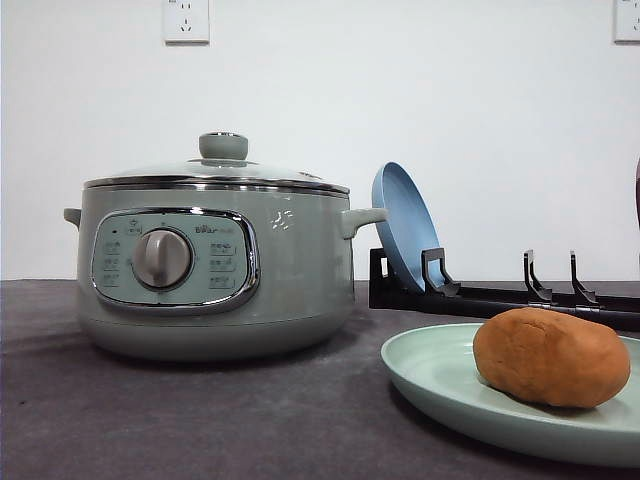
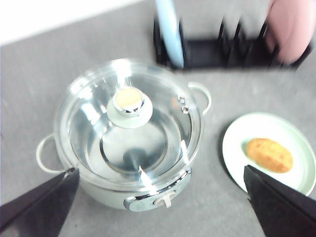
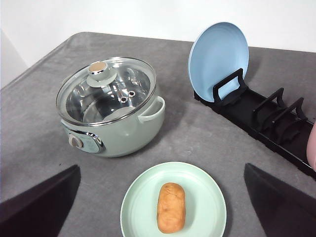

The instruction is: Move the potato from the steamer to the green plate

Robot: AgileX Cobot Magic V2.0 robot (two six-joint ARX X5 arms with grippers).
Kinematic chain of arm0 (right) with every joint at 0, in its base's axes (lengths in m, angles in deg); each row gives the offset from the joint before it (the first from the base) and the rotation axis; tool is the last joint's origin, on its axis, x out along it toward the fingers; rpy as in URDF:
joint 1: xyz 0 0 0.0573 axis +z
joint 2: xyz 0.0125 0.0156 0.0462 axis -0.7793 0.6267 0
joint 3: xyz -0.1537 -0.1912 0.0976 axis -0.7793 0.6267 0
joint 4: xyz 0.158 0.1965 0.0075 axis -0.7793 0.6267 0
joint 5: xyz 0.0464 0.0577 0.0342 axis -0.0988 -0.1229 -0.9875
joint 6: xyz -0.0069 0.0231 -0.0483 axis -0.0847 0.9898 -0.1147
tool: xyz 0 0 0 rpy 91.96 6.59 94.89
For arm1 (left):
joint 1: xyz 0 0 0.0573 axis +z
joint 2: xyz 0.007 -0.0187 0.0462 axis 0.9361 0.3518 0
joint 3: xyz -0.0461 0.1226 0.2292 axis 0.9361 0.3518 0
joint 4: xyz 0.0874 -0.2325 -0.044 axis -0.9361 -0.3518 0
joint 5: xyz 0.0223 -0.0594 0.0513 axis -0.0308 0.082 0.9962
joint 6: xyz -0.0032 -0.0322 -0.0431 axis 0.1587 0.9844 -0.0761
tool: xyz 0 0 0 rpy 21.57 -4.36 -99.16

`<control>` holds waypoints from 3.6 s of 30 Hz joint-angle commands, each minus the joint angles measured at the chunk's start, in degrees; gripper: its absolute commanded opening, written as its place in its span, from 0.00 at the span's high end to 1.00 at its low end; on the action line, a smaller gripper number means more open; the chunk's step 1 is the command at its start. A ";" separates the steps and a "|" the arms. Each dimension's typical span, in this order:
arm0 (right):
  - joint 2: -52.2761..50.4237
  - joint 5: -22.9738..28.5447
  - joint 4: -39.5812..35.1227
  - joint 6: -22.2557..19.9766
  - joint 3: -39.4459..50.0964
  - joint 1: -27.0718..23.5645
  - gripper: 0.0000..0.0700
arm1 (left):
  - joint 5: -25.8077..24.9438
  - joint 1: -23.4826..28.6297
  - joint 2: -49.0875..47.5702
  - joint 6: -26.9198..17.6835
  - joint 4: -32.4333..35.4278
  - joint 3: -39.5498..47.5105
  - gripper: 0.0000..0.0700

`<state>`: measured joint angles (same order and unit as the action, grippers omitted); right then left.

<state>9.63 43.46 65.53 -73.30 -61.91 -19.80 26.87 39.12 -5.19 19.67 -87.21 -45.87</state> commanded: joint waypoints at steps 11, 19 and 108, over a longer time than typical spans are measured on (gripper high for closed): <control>-0.01 -0.25 1.41 -2.41 0.93 0.33 0.01 | -0.08 -0.37 -29.12 7.72 8.59 24.23 0.00; -2.20 -0.33 0.08 -1.51 8.51 0.33 0.01 | -0.02 -0.37 -32.66 7.64 8.56 24.22 0.00; -2.32 -0.07 -1.25 -1.14 8.96 0.33 0.97 | 3.21 29.18 -54.89 4.40 47.53 81.66 0.98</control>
<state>7.21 43.35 64.90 -74.90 -52.34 -19.80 29.84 68.37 -59.97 24.49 -39.26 34.62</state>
